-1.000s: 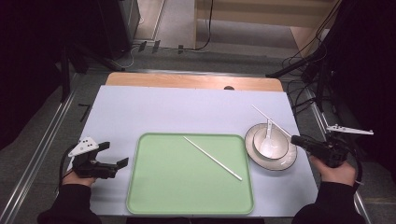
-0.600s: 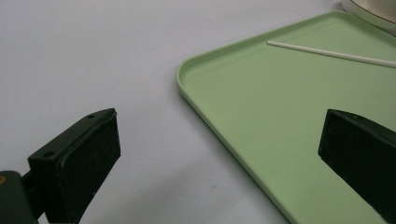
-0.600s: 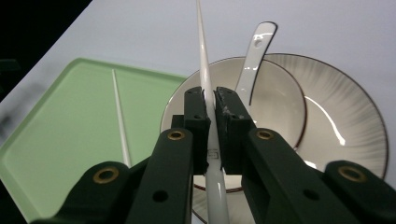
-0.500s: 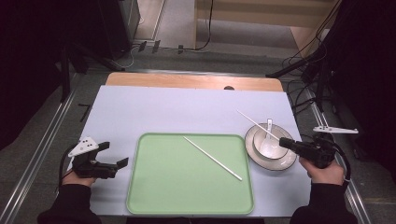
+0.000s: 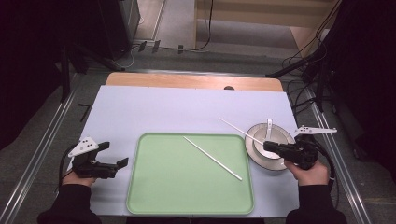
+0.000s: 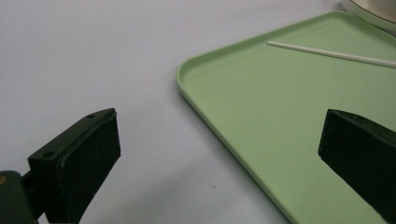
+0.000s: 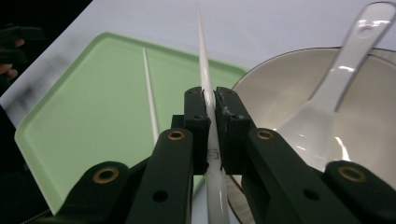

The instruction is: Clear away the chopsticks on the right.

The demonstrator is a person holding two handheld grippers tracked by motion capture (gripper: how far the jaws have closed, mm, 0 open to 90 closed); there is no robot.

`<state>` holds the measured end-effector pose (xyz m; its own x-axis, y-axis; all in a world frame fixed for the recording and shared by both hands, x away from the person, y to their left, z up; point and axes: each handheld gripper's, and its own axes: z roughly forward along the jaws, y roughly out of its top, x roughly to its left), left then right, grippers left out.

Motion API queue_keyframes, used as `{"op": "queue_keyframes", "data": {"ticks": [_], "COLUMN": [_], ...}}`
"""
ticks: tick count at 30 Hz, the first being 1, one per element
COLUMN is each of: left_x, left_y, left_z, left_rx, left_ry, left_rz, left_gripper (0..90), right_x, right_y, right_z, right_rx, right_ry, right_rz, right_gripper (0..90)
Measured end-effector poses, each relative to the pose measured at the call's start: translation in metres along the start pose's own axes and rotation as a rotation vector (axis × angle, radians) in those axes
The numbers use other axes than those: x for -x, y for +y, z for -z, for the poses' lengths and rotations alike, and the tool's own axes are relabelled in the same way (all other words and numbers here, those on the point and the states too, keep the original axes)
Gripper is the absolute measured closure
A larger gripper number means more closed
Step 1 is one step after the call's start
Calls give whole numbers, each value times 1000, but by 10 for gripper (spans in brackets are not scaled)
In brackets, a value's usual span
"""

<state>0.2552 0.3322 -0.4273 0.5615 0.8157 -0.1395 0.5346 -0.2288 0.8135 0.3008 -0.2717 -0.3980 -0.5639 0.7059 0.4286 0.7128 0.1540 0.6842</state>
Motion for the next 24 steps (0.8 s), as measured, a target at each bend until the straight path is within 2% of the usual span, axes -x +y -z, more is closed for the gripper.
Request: {"op": "queue_keyframes", "data": {"ticks": [24], "left_x": [0], "left_y": [0], "left_z": [0], "left_rx": [-2], "left_ry": [0], "left_rz": [0], "left_gripper": [0], "right_x": [-29], "right_y": [-3], "right_z": [-40], "right_rx": [-79], "right_ry": [64], "right_rz": [48], "right_gripper": [849]}}
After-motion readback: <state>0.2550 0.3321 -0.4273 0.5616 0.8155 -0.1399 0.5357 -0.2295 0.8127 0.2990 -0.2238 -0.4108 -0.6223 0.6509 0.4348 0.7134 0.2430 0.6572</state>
